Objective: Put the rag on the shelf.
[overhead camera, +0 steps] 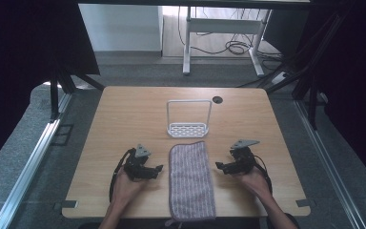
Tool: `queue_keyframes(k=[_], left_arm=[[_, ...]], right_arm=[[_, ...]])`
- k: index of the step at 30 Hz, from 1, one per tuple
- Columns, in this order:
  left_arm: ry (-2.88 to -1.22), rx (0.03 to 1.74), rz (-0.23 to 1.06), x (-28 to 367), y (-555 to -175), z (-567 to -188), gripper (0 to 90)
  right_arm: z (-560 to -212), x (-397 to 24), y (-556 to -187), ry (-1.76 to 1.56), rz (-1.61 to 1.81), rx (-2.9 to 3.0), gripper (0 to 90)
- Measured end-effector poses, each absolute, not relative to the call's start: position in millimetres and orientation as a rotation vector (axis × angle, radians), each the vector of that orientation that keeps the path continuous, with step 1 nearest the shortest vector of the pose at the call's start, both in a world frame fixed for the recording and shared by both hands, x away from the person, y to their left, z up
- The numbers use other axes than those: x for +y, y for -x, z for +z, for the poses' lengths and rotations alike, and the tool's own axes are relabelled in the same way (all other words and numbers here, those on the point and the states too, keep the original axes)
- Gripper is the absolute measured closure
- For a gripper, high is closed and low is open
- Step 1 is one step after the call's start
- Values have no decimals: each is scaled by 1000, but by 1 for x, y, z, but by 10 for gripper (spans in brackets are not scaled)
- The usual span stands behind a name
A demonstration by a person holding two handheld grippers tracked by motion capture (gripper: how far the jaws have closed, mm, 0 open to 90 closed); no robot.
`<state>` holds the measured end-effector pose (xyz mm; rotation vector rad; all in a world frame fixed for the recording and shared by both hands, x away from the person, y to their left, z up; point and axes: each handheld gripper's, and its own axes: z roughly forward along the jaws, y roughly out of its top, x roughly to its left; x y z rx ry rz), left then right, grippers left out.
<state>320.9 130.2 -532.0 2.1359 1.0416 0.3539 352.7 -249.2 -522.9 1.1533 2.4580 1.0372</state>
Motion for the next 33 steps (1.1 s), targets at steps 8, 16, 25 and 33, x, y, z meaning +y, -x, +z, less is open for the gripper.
queue_keyframes(k=[8, 16, 25, 33], left_arm=[[-2147, 955, 356, 110, -337, -519, 281], [-2197, 904, 379, 88, -358, -518, 371], [-2188, 944, 333, 84, -378, -528, 451], [-2208, 957, 323, 75, -385, -537, 417]], right_arm=[[-513, -238, -360, -1138, 1083, 2466, 275], [-509, -217, -373, -1106, 1098, 2492, 397], [-514, -189, -392, -1104, 1072, 2503, 483], [-529, -180, -398, -1104, 982, 2510, 507]])
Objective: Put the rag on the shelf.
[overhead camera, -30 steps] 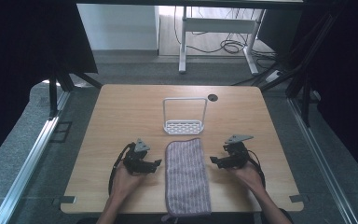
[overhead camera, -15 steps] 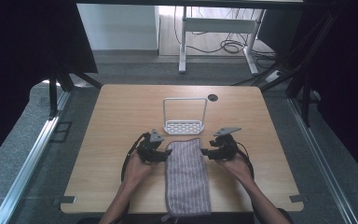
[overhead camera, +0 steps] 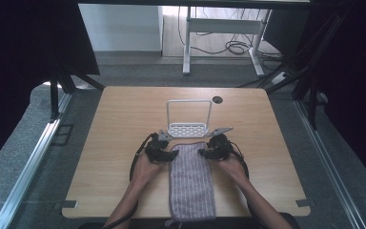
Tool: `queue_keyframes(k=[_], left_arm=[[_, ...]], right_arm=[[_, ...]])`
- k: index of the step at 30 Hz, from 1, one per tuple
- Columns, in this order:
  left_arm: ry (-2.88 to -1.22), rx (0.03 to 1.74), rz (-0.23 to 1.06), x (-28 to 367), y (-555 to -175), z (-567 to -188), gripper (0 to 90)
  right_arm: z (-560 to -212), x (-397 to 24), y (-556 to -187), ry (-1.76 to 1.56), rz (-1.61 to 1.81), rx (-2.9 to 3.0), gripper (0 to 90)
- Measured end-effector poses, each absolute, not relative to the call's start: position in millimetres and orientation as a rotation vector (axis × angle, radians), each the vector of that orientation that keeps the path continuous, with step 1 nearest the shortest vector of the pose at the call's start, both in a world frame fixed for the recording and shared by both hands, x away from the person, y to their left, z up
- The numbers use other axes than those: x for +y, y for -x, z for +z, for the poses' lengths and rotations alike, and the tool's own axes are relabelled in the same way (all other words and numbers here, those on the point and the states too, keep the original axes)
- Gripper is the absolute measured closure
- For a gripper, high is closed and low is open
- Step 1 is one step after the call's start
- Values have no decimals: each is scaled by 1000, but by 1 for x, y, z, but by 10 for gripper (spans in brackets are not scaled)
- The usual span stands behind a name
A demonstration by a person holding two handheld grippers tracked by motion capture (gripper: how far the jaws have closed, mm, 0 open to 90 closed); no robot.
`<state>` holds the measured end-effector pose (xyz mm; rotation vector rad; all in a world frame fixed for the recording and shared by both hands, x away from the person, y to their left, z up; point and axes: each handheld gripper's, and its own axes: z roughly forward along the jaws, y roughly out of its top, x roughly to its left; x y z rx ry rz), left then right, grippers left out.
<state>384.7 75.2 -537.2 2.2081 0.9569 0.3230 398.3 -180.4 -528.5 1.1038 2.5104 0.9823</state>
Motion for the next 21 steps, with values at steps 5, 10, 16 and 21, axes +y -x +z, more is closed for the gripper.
queue_keyframes(k=[5, 10, 16, 21], left_arm=[[-2198, 966, 291, 72, -381, -537, 550], [-2171, 983, 233, 70, -379, -537, 759], [-2163, 979, 220, 71, -379, -536, 815], [-2120, 951, 254, 74, -375, -525, 818]], right_arm=[[-530, -178, -395, -1078, 997, 2516, 619], [-529, -174, -391, -1053, 997, 2552, 814], [-525, -174, -388, -1028, 992, 2542, 843], [-510, -183, -386, -1011, 1078, 2518, 845]])
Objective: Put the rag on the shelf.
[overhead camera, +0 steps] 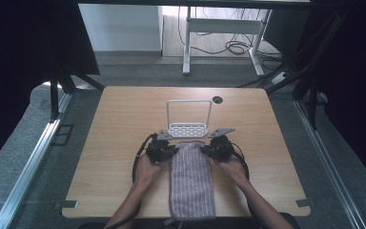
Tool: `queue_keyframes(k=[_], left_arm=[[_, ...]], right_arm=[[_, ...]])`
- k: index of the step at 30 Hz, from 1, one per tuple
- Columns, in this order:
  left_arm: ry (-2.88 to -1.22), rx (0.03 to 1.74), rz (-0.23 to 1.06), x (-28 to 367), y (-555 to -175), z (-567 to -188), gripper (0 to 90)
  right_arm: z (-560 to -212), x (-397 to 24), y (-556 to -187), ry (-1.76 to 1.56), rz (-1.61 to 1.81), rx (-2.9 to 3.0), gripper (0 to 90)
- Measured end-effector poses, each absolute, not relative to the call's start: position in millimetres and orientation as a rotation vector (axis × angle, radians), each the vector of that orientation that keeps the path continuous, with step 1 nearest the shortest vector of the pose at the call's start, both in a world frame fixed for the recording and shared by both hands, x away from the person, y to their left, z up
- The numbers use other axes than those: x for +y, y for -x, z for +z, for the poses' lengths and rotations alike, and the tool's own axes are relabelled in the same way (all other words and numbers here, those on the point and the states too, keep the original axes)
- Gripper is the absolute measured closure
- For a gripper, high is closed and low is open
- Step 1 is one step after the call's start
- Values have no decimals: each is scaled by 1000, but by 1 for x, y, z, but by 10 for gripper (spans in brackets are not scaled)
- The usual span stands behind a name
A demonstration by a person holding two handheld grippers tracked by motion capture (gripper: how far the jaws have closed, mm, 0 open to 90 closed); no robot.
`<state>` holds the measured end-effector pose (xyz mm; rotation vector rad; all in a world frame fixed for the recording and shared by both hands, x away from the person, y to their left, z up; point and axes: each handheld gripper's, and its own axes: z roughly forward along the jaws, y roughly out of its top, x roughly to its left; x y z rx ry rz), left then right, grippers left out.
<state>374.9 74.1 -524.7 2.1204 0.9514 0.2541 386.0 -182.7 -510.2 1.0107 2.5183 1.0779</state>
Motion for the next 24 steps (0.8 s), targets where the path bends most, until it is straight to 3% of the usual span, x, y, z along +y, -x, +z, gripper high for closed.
queue_keyframes(k=[24], left_arm=[[-2017, 758, 433, 86, -366, -416, 817]], right_arm=[[-416, -192, -380, -872, 1270, 2380, 842]])
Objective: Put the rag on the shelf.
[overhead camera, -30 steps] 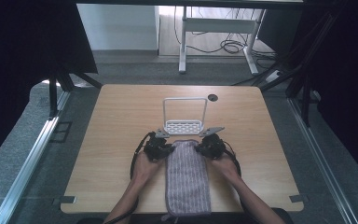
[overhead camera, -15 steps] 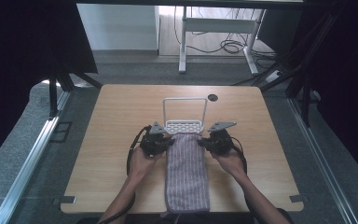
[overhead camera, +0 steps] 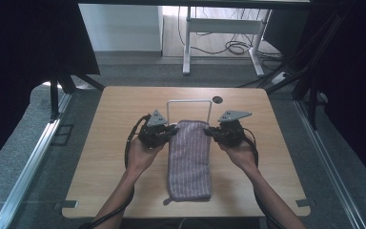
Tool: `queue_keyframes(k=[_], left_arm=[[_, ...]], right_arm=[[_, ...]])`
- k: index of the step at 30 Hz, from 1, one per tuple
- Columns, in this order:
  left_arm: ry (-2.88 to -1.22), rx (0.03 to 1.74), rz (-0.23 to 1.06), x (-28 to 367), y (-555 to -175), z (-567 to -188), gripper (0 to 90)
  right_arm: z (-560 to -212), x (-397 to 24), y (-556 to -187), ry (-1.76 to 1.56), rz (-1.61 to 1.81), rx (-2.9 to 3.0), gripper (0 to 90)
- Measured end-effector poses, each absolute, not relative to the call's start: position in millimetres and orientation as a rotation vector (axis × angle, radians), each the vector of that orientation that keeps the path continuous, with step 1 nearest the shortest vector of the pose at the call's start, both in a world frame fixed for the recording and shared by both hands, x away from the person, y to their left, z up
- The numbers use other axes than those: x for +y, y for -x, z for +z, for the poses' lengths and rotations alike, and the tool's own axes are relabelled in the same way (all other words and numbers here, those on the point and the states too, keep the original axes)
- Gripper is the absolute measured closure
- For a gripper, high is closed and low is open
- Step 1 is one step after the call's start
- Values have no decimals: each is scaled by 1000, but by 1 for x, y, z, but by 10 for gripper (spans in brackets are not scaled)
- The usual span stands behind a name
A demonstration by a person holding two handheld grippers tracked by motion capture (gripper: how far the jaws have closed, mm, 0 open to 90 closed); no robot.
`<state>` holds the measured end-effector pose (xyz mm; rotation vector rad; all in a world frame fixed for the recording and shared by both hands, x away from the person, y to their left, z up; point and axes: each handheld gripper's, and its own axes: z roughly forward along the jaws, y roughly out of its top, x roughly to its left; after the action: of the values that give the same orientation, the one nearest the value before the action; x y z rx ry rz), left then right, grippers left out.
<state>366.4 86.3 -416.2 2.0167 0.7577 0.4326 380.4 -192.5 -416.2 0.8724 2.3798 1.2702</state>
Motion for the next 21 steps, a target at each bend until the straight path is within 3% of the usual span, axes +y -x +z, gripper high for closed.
queue_keyframes(k=[21], left_arm=[[-1972, 696, 568, 92, -393, -333, 815]], right_arm=[[-328, -191, -400, -775, 1319, 2244, 842]])
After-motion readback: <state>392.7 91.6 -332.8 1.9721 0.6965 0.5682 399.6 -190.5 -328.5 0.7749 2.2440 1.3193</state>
